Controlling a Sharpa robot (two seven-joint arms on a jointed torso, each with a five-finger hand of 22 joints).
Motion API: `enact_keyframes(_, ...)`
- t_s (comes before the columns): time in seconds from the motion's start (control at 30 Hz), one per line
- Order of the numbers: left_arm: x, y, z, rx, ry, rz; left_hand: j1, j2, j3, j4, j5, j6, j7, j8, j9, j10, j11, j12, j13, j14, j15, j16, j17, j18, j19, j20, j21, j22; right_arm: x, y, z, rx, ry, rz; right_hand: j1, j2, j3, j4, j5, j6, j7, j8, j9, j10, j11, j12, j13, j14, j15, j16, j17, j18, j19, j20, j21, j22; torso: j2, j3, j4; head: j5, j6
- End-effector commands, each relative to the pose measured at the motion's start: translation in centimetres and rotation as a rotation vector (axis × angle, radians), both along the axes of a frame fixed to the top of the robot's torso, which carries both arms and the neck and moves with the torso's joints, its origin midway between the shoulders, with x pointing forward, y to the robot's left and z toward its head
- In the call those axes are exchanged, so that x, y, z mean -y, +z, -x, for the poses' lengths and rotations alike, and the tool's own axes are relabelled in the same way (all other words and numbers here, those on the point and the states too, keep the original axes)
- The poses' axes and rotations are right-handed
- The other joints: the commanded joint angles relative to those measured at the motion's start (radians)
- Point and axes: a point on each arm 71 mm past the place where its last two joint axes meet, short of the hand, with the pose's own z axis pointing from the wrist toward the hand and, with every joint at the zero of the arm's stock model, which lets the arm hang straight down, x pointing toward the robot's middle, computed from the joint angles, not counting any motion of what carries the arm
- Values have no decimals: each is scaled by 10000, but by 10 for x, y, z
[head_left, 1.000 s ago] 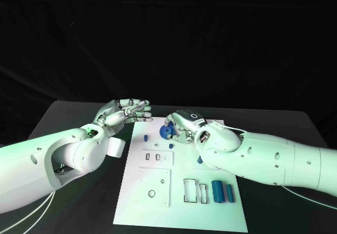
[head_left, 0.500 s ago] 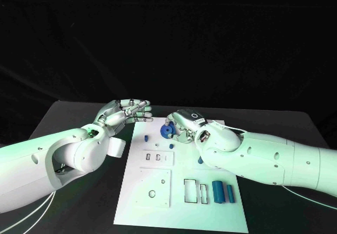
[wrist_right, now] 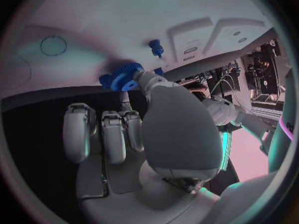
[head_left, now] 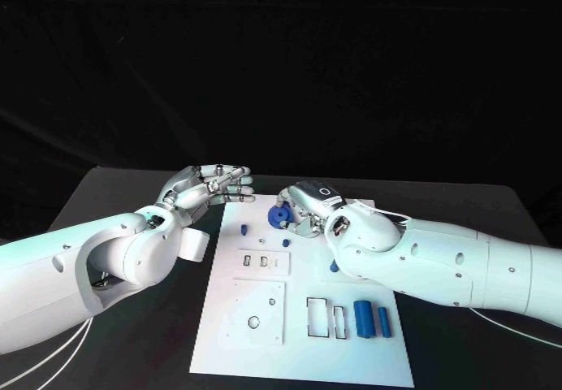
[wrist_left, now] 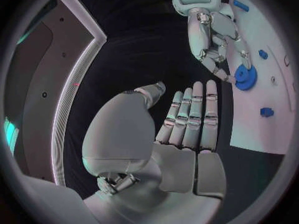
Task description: Assemble the parts on the task board
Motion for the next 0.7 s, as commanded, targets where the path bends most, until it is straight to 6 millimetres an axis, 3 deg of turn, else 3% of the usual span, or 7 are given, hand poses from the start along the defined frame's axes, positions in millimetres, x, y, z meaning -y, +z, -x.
enact_keyframes(0.03, 2, 1, 0, 30, -200, 92, -27, 74, -44, -4, 53, -76, 288, -50, 13, 6, 89, -36, 14, -7, 64, -38, 13, 129, -1, 87, -60, -12, 0, 0, -1, 31, -61, 119, -63, -63, 62, -2, -13, -104, 23, -78, -40, 325, 97, -90, 1621, 977, 94, -1, 2340, -28, 6, 79, -69, 398, 0, 3, -5, 1, 4)
enact_keyframes(0.17, 2, 1, 0, 25, -200, 89, -27, 74, -44, -4, 53, -76, 288, -50, 13, 6, 89, -36, 14, -7, 64, -38, 13, 129, -1, 87, -60, -12, 1, -1, -1, -41, -62, 158, -157, -114, 86, -45, -20, -269, 82, -211, -85, 260, 151, -162, 1541, 971, 141, -9, 2315, -18, -23, 123, -110, 363, -3, 3, 1, 0, -3)
enact_keyframes(0.3, 2, 1, 0, 19, -203, 88, -27, 74, -44, -4, 53, -76, 288, -50, 13, 6, 89, -36, 14, -7, 64, -38, 13, 129, -1, 87, -60, -12, 1, -1, -1, -130, -23, 193, -300, -169, -6, -127, -34, -633, 184, -530, -183, 207, 250, -218, 1480, 968, 228, -11, 2308, -12, -38, 207, -141, 351, 3, 11, 0, 8, 8)
enact_keyframes(0.7, 1, 1, 0, 12, -194, 81, -14, 92, -87, -5, 53, -82, 290, -65, 27, 17, 92, -72, 17, -11, 67, -71, 62, 130, 6, 92, -81, -41, 6, -4, -1, -576, -34, 241, -594, -47, -261, -29, -31, -449, 176, -588, -163, 226, 257, -197, 1508, 973, 251, -4, 2329, -13, -22, 250, -139, 381, 6, 13, -12, 24, -5)
